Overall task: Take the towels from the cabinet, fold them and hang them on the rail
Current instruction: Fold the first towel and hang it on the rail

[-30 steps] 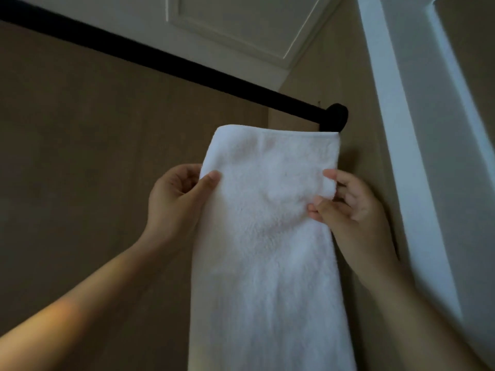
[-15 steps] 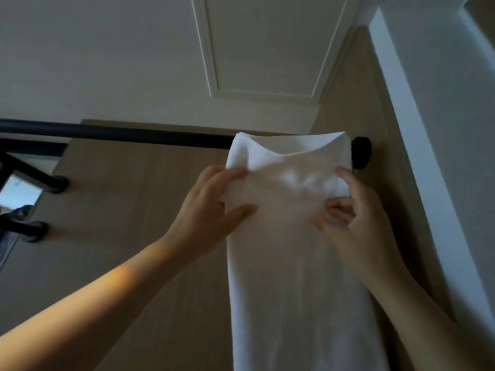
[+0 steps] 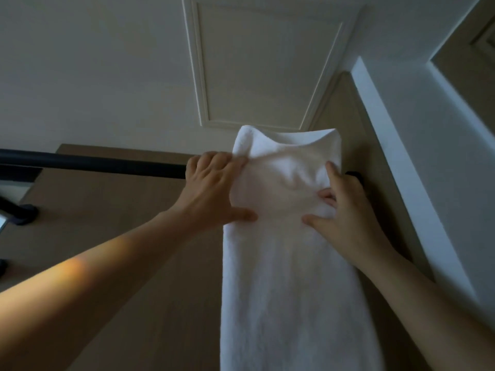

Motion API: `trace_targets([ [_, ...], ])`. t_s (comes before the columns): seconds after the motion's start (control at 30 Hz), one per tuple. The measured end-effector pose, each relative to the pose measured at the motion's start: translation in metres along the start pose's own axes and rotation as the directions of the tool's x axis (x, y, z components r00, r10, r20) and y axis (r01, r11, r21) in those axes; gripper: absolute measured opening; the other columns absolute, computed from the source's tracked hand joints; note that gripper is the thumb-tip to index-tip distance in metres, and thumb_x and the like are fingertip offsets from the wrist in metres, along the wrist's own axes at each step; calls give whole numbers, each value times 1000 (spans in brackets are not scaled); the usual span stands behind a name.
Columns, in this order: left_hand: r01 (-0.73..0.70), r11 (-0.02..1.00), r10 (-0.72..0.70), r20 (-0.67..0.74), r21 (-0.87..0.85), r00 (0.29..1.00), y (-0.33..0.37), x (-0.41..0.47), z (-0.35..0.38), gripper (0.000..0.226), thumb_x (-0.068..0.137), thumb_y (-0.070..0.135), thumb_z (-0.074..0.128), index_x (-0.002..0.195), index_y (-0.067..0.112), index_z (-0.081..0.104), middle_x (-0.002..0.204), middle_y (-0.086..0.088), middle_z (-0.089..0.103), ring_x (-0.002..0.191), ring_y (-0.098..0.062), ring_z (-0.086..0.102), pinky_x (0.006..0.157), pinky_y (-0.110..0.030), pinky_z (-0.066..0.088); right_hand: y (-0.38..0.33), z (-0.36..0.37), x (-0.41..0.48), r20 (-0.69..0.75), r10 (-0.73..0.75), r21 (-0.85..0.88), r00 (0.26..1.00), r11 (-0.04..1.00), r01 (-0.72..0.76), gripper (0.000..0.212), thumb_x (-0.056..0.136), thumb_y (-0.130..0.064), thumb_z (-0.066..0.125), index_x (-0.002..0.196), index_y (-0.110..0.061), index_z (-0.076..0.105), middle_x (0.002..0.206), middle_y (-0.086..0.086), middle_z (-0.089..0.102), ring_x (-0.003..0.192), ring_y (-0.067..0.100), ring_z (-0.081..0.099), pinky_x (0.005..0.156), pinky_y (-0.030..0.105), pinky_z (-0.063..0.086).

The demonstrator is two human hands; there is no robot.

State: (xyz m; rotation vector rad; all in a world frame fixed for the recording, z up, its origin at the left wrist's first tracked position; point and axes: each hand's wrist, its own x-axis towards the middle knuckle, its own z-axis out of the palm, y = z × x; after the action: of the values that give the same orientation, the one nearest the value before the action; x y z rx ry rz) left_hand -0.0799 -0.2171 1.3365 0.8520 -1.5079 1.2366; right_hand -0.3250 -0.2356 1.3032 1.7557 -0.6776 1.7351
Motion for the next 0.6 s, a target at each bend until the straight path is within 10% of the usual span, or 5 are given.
trace_targets([
  [0.23, 51, 996, -55, 49, 78, 997, -6, 31, 18, 105, 47, 87, 55, 136, 33, 43, 133, 4, 50, 129, -21, 37, 115, -50, 10, 9, 1, 18, -35, 3, -121, 999, 993, -7, 104, 72, -22, 85, 154, -23, 21, 127, 4, 38, 108, 18, 49, 92, 26, 42],
  [0.6, 70, 994, -68, -24, 83, 997, -7, 32, 23, 101, 45, 93, 47, 122, 27, 52, 115, 6, 60, 112, -19, 51, 105, -37, 20, 5, -16, 41, 110, 50, -413, 993, 911, 0, 86, 67, -56, 80, 140, -22, 46, 132, 7, 38, 122, 27, 40, 92, 31, 35],
])
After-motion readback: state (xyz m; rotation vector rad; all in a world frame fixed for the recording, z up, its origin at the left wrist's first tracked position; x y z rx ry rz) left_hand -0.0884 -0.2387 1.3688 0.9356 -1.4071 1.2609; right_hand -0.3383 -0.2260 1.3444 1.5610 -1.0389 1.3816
